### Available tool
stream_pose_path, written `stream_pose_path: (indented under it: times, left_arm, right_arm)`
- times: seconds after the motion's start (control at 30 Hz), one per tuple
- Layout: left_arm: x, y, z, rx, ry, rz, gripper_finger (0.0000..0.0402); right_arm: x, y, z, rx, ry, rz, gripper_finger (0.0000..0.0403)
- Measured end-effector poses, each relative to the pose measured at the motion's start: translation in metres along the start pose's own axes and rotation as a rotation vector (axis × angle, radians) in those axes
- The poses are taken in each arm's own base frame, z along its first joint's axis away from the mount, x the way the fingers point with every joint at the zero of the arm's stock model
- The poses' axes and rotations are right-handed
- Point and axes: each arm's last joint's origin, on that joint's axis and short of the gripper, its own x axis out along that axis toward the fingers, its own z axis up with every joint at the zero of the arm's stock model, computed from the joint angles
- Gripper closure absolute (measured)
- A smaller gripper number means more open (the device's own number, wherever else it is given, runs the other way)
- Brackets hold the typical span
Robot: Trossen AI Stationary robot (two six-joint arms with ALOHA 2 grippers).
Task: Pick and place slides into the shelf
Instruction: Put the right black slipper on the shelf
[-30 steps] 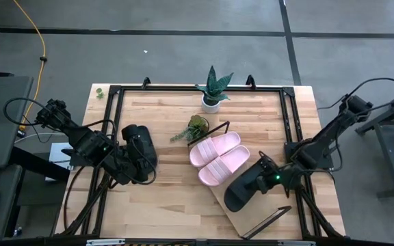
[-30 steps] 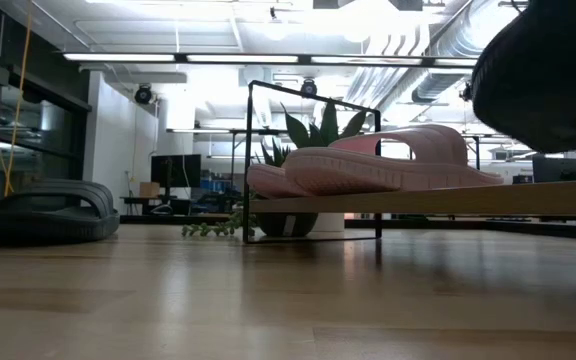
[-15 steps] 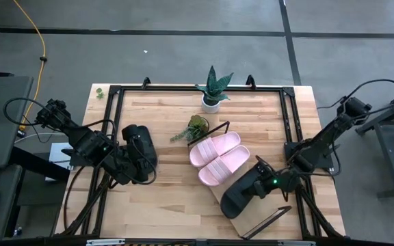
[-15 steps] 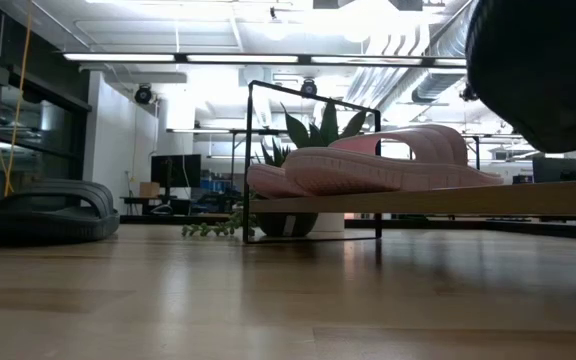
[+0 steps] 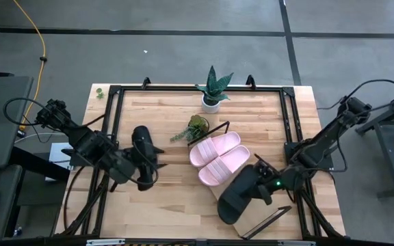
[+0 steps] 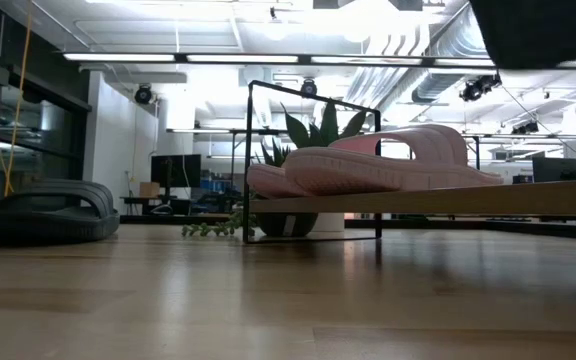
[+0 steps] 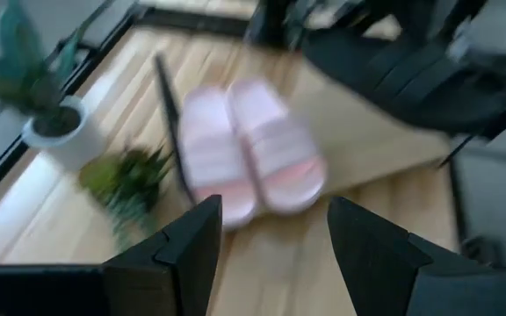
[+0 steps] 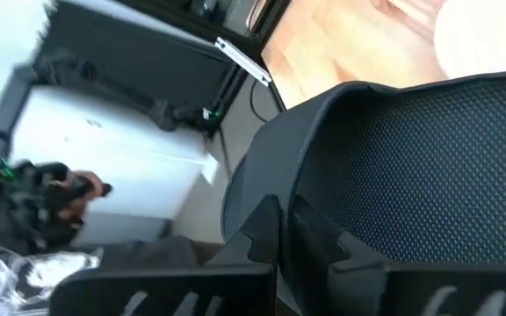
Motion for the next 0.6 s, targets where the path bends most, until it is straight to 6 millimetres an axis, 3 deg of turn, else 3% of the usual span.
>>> stream_pose_path:
  times: [0.13, 0.3, 0.6]
  left_arm:
    - [0.007, 0.003, 0.014, -0.053, -0.052, -0.064, 0.0204]
    - [0.023, 0.019, 0.029, -0.130, -0.022, -0.162, 0.0204]
    - [0.042, 0.048, 0.049, -0.237, -0.016, -0.320, 0.0204]
  right_arm:
    - [-0.008, 0.022, 0.015, -0.102, 0.031, -0.059, 0.0403]
    - [-0.016, 0.041, 0.034, -0.199, 0.042, -0.055, 0.0403]
    - [-0.013, 0.039, 0.050, -0.291, 0.096, -0.028, 0.0403]
